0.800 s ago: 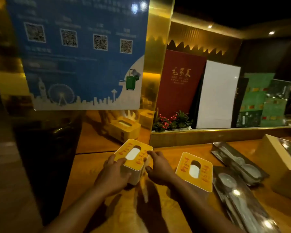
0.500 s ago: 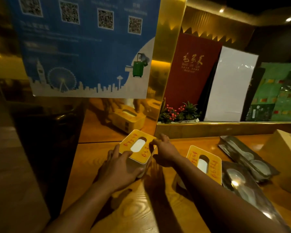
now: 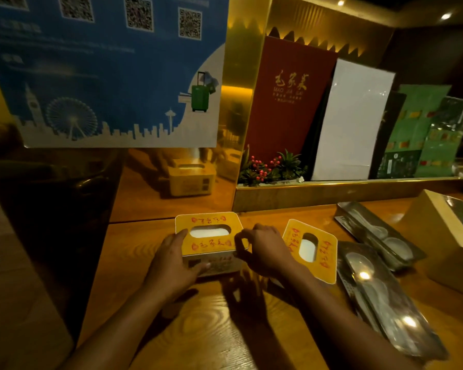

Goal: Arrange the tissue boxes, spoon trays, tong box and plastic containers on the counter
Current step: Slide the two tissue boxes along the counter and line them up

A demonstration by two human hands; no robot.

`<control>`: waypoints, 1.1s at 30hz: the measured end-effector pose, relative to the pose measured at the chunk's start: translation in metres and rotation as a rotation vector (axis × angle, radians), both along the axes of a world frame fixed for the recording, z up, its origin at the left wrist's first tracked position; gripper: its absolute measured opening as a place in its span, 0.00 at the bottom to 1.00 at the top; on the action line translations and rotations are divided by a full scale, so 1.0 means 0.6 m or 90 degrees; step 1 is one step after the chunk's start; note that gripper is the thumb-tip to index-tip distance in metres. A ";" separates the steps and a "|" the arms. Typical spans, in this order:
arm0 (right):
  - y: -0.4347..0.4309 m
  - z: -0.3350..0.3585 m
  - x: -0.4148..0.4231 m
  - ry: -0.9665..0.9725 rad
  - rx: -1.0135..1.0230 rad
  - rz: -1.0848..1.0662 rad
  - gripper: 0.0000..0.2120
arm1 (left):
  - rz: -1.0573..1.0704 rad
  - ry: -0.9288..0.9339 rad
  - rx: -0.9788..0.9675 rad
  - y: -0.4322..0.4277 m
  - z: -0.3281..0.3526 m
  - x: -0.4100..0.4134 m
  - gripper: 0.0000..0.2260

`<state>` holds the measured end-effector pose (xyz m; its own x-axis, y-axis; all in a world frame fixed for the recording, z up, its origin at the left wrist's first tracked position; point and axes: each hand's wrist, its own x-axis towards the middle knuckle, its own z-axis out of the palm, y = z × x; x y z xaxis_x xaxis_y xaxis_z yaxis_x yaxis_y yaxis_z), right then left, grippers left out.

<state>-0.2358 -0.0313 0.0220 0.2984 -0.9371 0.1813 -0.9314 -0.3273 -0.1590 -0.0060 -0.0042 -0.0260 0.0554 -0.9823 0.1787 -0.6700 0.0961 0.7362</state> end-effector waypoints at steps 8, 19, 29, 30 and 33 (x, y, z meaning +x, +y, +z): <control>0.017 -0.016 -0.002 0.031 -0.061 -0.031 0.08 | -0.013 0.030 -0.015 0.005 -0.006 0.003 0.39; 0.038 0.023 -0.058 -0.109 0.020 -0.004 0.24 | 0.012 -0.023 -0.005 0.015 -0.012 -0.007 0.44; 0.011 0.049 -0.325 0.145 0.257 -0.143 0.44 | -0.118 -0.056 -0.291 0.087 0.067 -0.162 0.21; 0.009 0.045 -0.336 0.141 0.270 -0.127 0.45 | -0.154 -0.062 -0.278 0.095 0.068 -0.184 0.20; 0.005 0.039 -0.350 0.134 0.197 -0.095 0.42 | -0.236 -0.085 -0.198 0.113 0.059 -0.251 0.21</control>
<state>-0.4457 -0.0282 0.0455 0.1549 -0.9737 -0.1672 -0.9879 -0.1522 -0.0289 -0.1565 0.0636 0.0096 -0.3300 -0.8308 0.4482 -0.6355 0.5466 0.5453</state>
